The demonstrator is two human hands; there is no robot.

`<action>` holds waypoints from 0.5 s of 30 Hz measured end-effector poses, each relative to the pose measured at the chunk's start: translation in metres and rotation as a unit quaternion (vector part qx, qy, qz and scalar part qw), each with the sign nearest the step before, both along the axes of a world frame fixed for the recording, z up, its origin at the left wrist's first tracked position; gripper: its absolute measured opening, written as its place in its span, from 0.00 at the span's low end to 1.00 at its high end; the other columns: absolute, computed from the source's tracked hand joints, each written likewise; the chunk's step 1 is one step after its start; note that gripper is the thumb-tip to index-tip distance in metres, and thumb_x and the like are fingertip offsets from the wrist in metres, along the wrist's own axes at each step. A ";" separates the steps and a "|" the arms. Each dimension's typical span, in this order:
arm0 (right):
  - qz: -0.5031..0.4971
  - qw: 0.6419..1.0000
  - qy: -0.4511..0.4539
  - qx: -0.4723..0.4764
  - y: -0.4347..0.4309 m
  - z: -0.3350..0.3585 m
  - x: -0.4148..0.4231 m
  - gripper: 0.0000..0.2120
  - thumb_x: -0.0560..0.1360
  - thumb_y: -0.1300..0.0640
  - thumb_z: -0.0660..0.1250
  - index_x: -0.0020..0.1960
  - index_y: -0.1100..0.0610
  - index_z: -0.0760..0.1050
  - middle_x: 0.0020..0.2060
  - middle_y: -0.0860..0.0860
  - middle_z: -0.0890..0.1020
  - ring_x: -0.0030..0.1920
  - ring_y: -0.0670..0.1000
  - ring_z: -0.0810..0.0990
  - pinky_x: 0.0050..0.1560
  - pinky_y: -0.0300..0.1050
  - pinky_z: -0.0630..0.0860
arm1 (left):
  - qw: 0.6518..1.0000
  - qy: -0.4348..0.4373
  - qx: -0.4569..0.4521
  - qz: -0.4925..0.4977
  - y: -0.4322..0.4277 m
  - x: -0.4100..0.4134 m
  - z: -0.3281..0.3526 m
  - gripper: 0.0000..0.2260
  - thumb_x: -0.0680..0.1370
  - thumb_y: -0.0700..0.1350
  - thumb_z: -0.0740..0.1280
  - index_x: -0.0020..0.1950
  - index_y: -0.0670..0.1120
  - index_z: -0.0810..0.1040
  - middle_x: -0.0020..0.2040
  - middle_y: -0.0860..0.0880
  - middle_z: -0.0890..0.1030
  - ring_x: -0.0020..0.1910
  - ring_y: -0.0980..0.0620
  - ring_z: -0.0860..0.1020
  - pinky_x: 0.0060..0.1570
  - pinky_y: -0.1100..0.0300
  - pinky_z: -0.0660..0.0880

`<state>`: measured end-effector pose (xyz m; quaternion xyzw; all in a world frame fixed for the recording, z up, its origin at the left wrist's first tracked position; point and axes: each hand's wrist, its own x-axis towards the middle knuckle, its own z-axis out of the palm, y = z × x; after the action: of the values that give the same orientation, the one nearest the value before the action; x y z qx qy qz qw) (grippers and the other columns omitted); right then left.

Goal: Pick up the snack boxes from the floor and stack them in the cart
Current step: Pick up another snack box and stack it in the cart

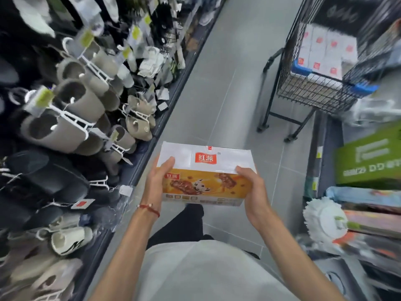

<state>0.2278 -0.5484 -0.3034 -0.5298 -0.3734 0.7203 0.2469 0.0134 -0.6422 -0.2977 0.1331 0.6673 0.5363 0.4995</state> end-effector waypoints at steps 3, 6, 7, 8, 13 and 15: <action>-0.036 0.999 0.002 -0.006 0.057 0.005 -0.018 0.26 0.73 0.46 0.68 0.68 0.53 0.78 0.57 0.56 0.88 0.57 0.61 0.87 0.61 0.60 0.79 | 0.999 -0.014 -0.002 -0.033 0.074 -0.028 -0.001 0.32 0.72 0.63 0.69 0.71 0.47 0.76 0.59 0.43 0.85 0.56 0.42 0.85 0.53 0.47 0.82; -0.086 0.996 0.011 -0.021 0.115 0.014 -0.037 0.26 0.72 0.47 0.68 0.68 0.55 0.78 0.57 0.58 0.87 0.57 0.61 0.87 0.57 0.57 0.81 | 0.997 -0.020 -0.007 -0.072 0.150 -0.054 0.004 0.34 0.71 0.64 0.70 0.71 0.47 0.75 0.59 0.43 0.85 0.56 0.40 0.84 0.51 0.48 0.82; -0.097 0.995 0.012 -0.021 0.132 0.016 -0.042 0.27 0.72 0.47 0.69 0.69 0.56 0.78 0.57 0.58 0.87 0.57 0.62 0.86 0.58 0.58 0.81 | 0.996 -0.013 -0.007 -0.083 0.173 -0.061 0.007 0.34 0.71 0.65 0.70 0.71 0.47 0.76 0.58 0.43 0.85 0.56 0.41 0.85 0.50 0.49 0.83; -0.111 0.994 0.011 -0.019 0.153 0.019 -0.046 0.26 0.73 0.47 0.68 0.69 0.56 0.78 0.57 0.58 0.87 0.57 0.61 0.86 0.58 0.57 0.81 | 0.995 -0.009 -0.007 -0.098 0.201 -0.067 0.010 0.33 0.71 0.65 0.70 0.71 0.47 0.76 0.58 0.43 0.85 0.55 0.41 0.85 0.48 0.51 0.83; -0.164 0.986 0.017 -0.014 0.246 0.026 -0.053 0.18 0.79 0.51 0.65 0.67 0.56 0.78 0.55 0.57 0.88 0.51 0.55 0.88 0.50 0.50 0.80 | 0.989 -0.006 -0.007 -0.149 0.322 -0.076 0.018 0.32 0.72 0.63 0.70 0.70 0.46 0.76 0.58 0.43 0.85 0.55 0.42 0.85 0.47 0.53 0.81; -0.173 0.985 0.022 -0.014 0.289 0.024 -0.052 0.18 0.80 0.52 0.64 0.68 0.56 0.77 0.55 0.56 0.88 0.51 0.55 0.88 0.47 0.47 0.81 | 0.988 -0.004 -0.012 -0.153 0.370 -0.074 0.019 0.30 0.73 0.62 0.69 0.70 0.47 0.76 0.58 0.44 0.85 0.55 0.43 0.85 0.47 0.53 0.81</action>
<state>0.1761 -0.2590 -0.2793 -0.5739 -0.2604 0.6832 0.3689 -0.0604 -0.2724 -0.2788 0.2256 0.6434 0.4464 0.5796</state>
